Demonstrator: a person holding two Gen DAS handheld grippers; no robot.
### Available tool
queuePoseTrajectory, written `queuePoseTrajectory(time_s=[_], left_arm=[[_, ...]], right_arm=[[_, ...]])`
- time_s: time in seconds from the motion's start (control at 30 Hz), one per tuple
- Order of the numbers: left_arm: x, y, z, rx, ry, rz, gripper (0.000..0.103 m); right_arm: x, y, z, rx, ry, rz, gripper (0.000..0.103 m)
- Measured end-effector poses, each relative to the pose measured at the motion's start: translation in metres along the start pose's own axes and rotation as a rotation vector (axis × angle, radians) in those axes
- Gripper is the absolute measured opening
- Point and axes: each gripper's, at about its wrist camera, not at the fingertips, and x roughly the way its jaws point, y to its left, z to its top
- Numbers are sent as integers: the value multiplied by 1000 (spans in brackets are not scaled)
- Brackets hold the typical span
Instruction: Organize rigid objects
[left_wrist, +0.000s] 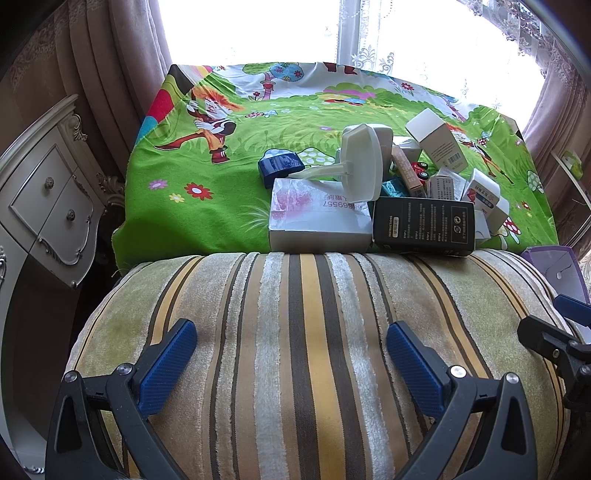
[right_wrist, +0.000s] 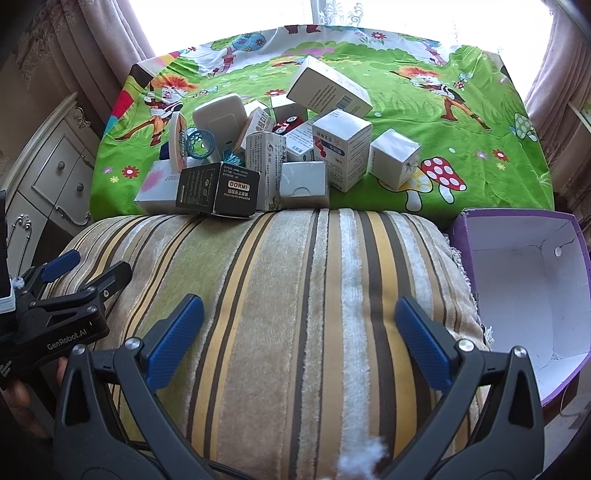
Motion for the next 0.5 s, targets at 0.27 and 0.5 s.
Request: queuePoseTrajectory(time_s=[0.27, 0.5], left_arm=[[-1, 3, 1, -17, 0, -18, 103], [-1, -3, 2, 3, 1, -4, 103]], right_arm=[[-4, -14, 6, -13, -16, 27, 103], [-8, -28, 13, 40, -63, 30, 103]])
